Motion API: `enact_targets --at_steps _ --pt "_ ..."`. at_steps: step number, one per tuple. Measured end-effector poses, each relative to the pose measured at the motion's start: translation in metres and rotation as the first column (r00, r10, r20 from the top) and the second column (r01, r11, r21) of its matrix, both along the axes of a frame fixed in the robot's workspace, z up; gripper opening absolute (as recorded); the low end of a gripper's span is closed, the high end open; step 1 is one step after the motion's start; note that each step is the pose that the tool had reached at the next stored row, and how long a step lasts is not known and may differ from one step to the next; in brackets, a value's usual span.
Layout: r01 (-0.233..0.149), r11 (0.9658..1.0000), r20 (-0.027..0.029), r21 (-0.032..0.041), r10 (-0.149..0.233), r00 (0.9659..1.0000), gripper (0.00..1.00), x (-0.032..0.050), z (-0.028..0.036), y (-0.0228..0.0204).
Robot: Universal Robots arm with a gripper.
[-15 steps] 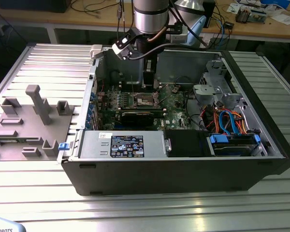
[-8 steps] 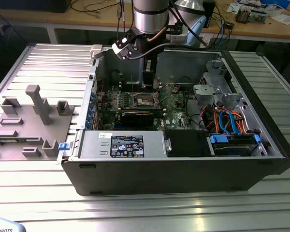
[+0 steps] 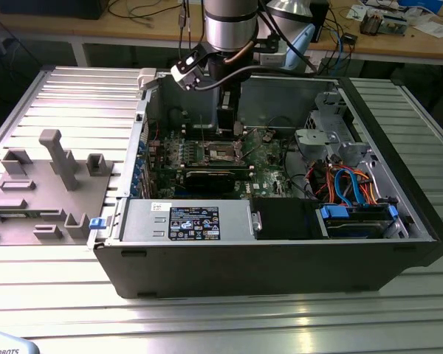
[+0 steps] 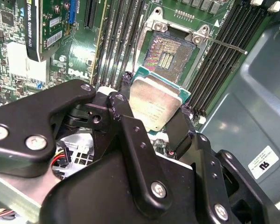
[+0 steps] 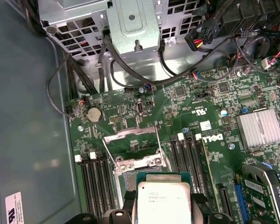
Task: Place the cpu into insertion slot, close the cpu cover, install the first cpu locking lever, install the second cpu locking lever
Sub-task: 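Place the cpu into insertion slot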
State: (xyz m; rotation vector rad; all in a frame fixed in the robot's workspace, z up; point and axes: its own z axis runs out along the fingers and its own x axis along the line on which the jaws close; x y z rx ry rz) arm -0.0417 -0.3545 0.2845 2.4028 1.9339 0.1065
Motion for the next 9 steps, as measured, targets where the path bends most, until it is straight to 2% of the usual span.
enact_targets --at_steps 7,9 --pt "0.025 0.9997 0.0000 0.0000 -0.025 0.9997 0.55 0.0000 0.0000 0.0000" --pt "0.075 0.9972 0.0001 0.0001 -0.075 0.9972 0.55 0.0000 0.0000 0.0000"
